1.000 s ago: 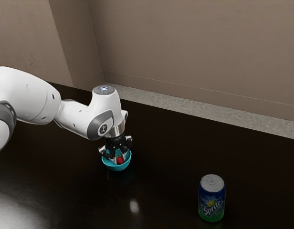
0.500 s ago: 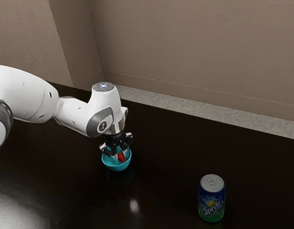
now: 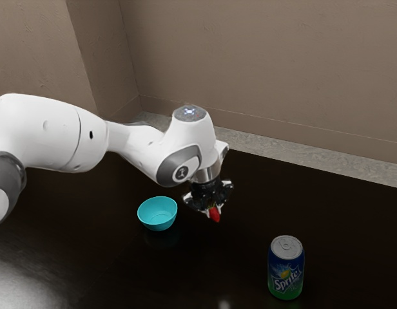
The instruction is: Take strawberry from the bowl
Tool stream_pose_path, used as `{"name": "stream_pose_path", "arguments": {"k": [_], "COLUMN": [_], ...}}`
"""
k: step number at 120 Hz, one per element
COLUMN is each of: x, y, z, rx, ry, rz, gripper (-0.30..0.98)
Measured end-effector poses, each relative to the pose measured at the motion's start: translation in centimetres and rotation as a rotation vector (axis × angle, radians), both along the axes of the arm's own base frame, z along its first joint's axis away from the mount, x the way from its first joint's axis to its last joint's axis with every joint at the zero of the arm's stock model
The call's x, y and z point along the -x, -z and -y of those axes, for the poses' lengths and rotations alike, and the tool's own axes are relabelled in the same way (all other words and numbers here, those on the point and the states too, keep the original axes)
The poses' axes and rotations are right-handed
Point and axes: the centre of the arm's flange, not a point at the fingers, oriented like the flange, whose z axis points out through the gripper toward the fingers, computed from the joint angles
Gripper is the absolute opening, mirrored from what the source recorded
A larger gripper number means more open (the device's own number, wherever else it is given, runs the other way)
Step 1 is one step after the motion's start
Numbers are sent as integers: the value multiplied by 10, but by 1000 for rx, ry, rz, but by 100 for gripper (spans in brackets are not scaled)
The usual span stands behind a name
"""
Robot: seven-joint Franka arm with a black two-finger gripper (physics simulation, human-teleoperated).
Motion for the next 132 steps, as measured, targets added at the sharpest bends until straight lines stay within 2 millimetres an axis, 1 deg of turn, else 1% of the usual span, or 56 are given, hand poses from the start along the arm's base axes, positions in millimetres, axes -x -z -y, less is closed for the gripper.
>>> {"name": "stream_pose_path", "arguments": {"k": [7,15,25,35,52,57,72,80,83,88,92,98,108,117,121,127,132], "x": [-1,-3,-6,-9,-11,-11,-12,-12,-12,-14,-15,-18,-19,-18,-17,-14,-9], "y": [13,22,32,47,56,57,57,56,52,33,11,-36,-114,-198,-228,-270,-296], "z": [17,39,58,63,65,65,65,65,65,61,56,38,-15,-60,-86,-132,-167], "rx": [-2,3,8,4,1,2,10,12,15,22,26,28,17,15,14,10,3], "ry": [25,56,81,86,87,86,89,93,94,100,111,119,128,154,159,152,148], "rz": [-14,-19,-25,-39,-49,-50,-46,-44,-40,-25,-12,8,31,72,86,102,100], "gripper": [0,0,0,-1,-2,4,30,40,43,47,50,53,58,60,61,62,63]}}
